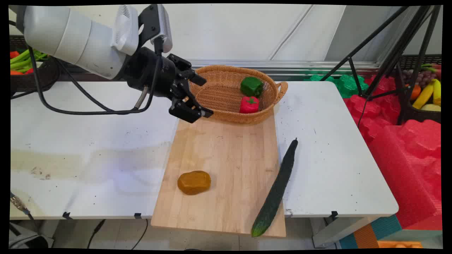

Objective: Pick up the cucumber from the cutting board, then place the picked object in the vegetable basket

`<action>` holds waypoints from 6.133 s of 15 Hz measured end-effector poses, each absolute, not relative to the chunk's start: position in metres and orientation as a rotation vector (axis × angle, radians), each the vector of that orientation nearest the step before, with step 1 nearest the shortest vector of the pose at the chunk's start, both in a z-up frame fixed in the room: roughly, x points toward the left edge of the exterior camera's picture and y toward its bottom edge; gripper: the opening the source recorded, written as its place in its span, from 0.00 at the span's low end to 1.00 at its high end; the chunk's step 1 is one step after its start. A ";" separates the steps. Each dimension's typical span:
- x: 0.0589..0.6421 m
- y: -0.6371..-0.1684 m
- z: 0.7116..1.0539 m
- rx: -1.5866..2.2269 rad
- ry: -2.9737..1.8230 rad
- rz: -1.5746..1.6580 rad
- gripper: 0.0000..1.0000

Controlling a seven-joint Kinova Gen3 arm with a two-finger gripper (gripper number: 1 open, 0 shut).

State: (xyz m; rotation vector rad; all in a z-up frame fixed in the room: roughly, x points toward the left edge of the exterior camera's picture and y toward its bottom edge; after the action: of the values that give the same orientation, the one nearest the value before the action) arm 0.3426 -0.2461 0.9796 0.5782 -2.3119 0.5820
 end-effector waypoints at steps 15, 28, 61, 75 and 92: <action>0.247 -0.237 0.981 0.651 -2.317 0.436 1.00; 0.147 -0.255 0.914 0.870 -2.408 0.304 1.00; 0.078 -0.265 0.789 1.123 -2.462 0.230 0.00; 0.112 -0.272 0.862 1.091 -2.325 0.416 0.00; 0.228 -0.384 0.975 1.025 -2.138 0.776 0.00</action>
State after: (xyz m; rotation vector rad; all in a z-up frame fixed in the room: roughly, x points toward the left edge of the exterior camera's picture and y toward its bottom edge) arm 0.2282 -0.3843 0.9748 1.0249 -2.1379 0.7764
